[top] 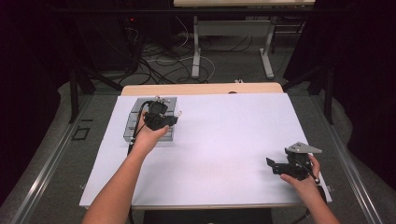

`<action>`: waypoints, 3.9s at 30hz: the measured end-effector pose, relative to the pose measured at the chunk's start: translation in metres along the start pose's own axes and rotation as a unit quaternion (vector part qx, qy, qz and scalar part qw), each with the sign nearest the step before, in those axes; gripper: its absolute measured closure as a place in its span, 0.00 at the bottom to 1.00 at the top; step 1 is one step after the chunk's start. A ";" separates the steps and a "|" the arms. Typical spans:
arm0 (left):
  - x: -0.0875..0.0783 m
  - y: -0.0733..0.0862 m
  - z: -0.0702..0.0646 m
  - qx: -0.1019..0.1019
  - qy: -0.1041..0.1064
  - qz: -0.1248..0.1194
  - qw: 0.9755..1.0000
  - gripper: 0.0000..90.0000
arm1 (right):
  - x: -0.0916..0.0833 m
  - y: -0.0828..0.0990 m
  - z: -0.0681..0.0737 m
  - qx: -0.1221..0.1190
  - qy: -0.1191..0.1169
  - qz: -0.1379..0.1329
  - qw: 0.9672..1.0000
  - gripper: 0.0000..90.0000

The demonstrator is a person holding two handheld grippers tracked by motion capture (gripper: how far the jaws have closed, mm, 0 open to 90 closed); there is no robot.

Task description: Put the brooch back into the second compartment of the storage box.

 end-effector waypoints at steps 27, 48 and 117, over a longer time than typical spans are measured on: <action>0.003 0.008 0.051 -0.029 -0.059 0.014 0.998 0.88 | 0.000 0.000 -0.001 0.000 0.000 -0.001 1.000 0.13; 0.015 0.017 0.076 0.012 -0.111 0.019 0.994 0.88 | 0.002 0.002 -0.002 -0.003 0.006 0.002 1.000 0.13; 0.026 0.027 0.105 -0.018 -0.137 0.025 0.990 0.60 | 0.002 0.003 -0.001 -0.004 0.005 0.004 1.000 0.13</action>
Point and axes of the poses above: each handheld gripper's, and its own axes: x roughly forward along the jaws, y roughly out of its underside, z roughly to its left, the point moved 2 cm from there along x, roughly forward along the jaws, and after that the axes turned 1 degree about y, right-handed, at the moved point
